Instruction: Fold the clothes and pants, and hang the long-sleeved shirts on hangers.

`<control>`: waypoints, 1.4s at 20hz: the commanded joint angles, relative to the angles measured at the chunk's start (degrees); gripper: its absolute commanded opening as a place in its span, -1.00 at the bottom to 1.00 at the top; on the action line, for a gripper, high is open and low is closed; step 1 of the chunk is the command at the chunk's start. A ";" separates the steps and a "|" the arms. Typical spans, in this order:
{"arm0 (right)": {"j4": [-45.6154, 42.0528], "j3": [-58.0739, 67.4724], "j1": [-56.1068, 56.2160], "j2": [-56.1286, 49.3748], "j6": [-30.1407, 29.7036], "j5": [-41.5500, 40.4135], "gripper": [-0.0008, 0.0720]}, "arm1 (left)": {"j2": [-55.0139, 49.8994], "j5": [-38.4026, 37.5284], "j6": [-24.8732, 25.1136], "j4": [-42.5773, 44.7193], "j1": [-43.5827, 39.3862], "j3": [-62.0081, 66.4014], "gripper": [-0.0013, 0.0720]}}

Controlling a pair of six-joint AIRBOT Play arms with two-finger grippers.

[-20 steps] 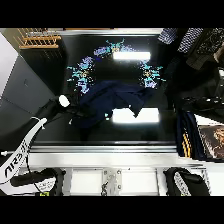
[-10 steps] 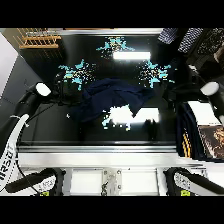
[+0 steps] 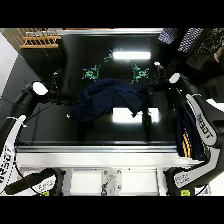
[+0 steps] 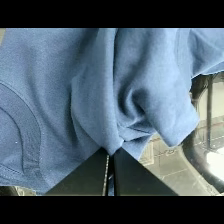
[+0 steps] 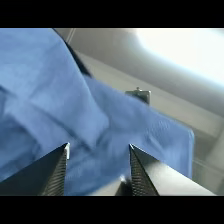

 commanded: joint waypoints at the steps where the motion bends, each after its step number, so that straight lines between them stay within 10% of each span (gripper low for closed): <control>1: 0.17 2.34 1.03 -3.65 -1.84 -1.31 0.01 | 0.04 0.02 0.09 0.00 0.07 0.07 -0.95; 4: 0.15 2.40 0.90 -2.34 -1.22 -1.53 -0.95 | 0.11 0.20 0.13 0.17 0.13 0.24 -0.95; 18: -10.82 10.12 -5.90 47.58 9.46 -3.32 -0.95 | 27.67 -5.81 0.13 5.95 11.32 34.82 -0.95; 28: -10.82 10.12 -5.88 60.17 12.87 -7.63 -0.95 | 43.47 -4.31 -1.79 5.38 11.28 35.06 -0.95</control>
